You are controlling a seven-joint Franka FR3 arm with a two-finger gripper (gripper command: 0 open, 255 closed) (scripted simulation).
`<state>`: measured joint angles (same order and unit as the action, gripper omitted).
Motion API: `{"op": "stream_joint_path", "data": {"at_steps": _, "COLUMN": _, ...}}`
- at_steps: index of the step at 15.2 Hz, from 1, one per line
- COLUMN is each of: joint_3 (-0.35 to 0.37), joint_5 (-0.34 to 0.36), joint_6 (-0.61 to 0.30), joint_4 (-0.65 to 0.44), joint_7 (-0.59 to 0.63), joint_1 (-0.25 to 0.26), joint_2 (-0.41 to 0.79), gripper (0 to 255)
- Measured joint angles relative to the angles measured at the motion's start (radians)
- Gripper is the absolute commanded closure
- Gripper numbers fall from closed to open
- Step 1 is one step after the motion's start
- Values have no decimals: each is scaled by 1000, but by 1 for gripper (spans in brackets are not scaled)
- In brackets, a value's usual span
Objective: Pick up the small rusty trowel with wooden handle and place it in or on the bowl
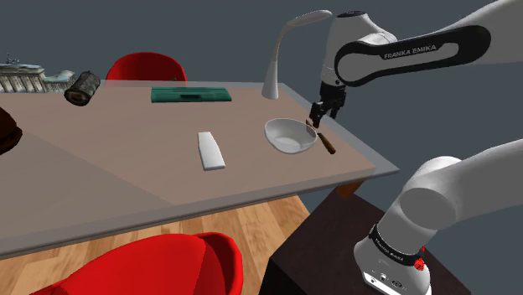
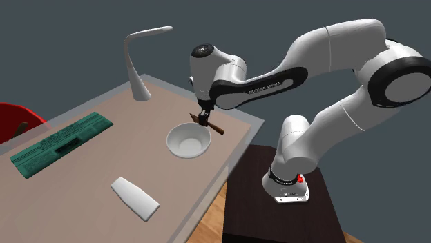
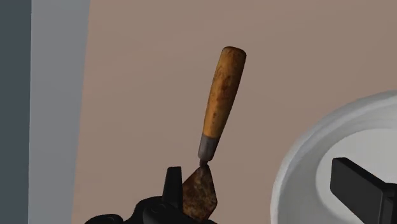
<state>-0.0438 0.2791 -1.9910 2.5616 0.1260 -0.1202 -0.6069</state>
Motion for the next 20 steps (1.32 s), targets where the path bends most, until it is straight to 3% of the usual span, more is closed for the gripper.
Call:
{"op": "stream_joint_path", "data": {"at_steps": 3, "joint_3": -15, "joint_5": 45, "joint_6": -108, "joint_4": 10, "joint_7": 38, "joint_1": -37, "joint_2": 86, "gripper": 0}}
{"op": "stream_joint_path", "data": {"at_steps": 10, "joint_3": -33, "joint_5": 93, "joint_6": -244, "joint_4": 53, "joint_7": 69, "joint_1": -71, "joint_2": 167, "gripper": 0}}
{"op": "stream_joint_path", "data": {"at_steps": 18, "joint_3": -40, "joint_5": 105, "joint_6": -283, "joint_4": 68, "joint_7": 75, "joint_1": -79, "joint_2": 192, "gripper": 0}}
{"op": "stream_joint_path", "data": {"at_steps": 19, "joint_3": -40, "joint_5": 106, "joint_6": -284, "joint_4": 68, "joint_7": 75, "joint_1": -79, "joint_2": 194, "gripper": 255}}
{"op": "stream_joint_path", "data": {"at_steps": 20, "joint_3": -38, "joint_5": 104, "joint_6": -285, "joint_4": 67, "joint_7": 75, "joint_1": -77, "joint_2": 194, "gripper": 255}}
